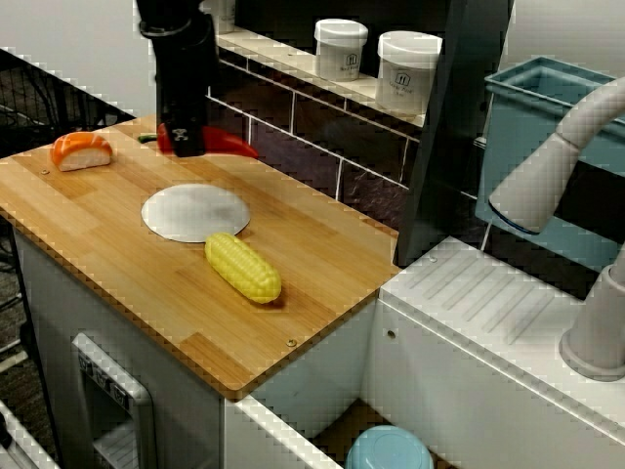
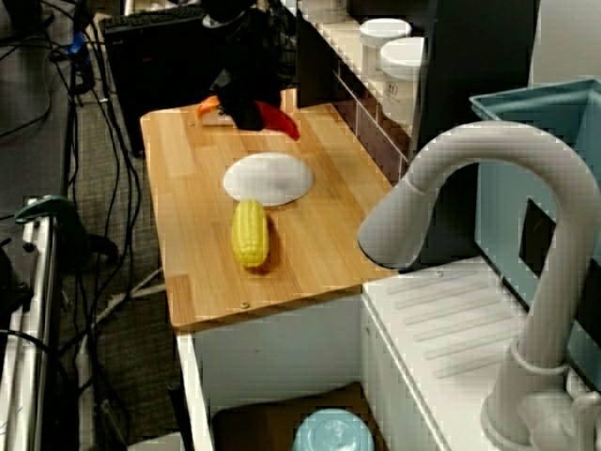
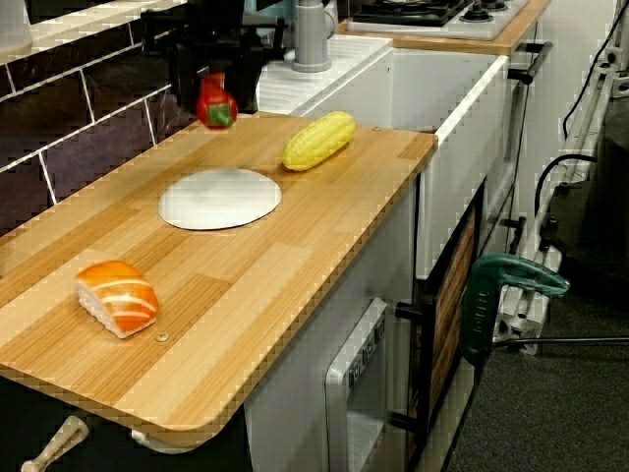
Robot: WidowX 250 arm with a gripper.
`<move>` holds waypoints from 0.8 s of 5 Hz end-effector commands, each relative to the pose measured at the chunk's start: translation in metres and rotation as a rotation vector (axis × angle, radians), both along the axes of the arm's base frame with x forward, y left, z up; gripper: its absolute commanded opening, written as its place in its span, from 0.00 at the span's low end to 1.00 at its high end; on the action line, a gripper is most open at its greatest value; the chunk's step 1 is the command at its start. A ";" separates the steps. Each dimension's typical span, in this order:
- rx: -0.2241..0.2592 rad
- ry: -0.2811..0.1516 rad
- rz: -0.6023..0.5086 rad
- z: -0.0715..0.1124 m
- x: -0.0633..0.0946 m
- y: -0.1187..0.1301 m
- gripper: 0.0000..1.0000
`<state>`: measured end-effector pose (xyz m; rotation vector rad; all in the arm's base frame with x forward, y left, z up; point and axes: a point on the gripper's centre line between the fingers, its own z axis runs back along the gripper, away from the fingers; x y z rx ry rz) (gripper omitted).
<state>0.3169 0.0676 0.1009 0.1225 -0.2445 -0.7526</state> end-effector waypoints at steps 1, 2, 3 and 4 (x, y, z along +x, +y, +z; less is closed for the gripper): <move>0.049 -0.080 -0.017 0.012 0.012 -0.034 0.00; 0.068 -0.091 -0.040 0.006 0.010 -0.049 0.00; 0.074 -0.092 -0.060 0.001 0.002 -0.060 0.00; 0.076 -0.088 -0.068 -0.005 -0.003 -0.066 0.00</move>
